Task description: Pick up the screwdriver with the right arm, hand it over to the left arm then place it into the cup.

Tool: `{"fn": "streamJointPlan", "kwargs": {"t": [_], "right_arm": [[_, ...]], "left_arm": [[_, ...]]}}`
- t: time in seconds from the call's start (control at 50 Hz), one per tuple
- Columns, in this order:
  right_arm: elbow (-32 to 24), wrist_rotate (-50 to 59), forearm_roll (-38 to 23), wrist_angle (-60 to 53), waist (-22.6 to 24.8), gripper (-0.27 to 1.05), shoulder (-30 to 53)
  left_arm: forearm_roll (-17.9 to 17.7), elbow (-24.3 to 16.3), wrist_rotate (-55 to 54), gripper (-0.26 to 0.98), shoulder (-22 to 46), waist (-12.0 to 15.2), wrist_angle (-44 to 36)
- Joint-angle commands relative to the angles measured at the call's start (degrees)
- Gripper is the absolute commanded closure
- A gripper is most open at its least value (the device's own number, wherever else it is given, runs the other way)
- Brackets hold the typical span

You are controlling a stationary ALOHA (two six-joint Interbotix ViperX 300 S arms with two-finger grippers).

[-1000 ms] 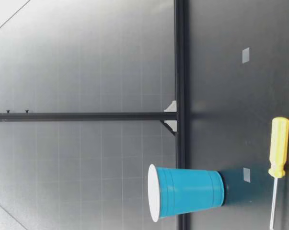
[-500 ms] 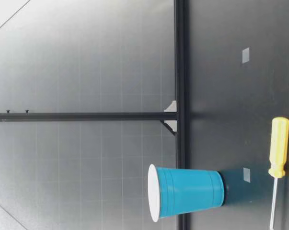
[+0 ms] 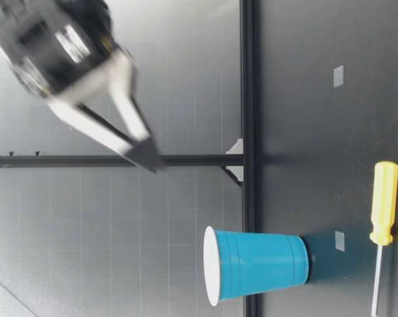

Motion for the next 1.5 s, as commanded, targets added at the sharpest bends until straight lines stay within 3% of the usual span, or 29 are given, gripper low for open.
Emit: {"fn": "streamJointPlan", "kwargs": {"t": [0.0, 0.3, 0.46, 0.6, 1.22, 1.48], "right_arm": [[-5.3, -0.2, -0.7, 3.9, -0.5, 0.55, 2.8], [-18.7, -0.4, -3.3, 19.2, -0.5, 0.14, 15.5], [-25.1, -1.1, -3.4, 27.4, -0.5, 0.15, 21.8], [-27.5, -2.3, -3.5, 28.5, -0.5, 0.15, 25.5], [-27.1, -3.9, -3.4, 23.5, -0.5, 0.15, 31.6], [-25.6, -4.0, -3.5, 22.3, -0.6, 0.25, 31.7]], "left_arm": [[0.0, -0.3, 0.2, 0.62, 0.2, 0.1, -0.3], [0.0, 0.5, 0.5, 0.62, 0.1, 0.1, -0.4], [0.0, 0.5, 0.7, 0.62, 0.0, 0.1, -0.3], [0.0, 0.6, 0.7, 0.62, 0.0, 0.1, -0.4], [0.0, 1.0, 0.6, 0.62, -0.1, 0.0, -0.3], [0.0, 0.9, 0.6, 0.62, -0.1, 0.1, -0.3]]}}
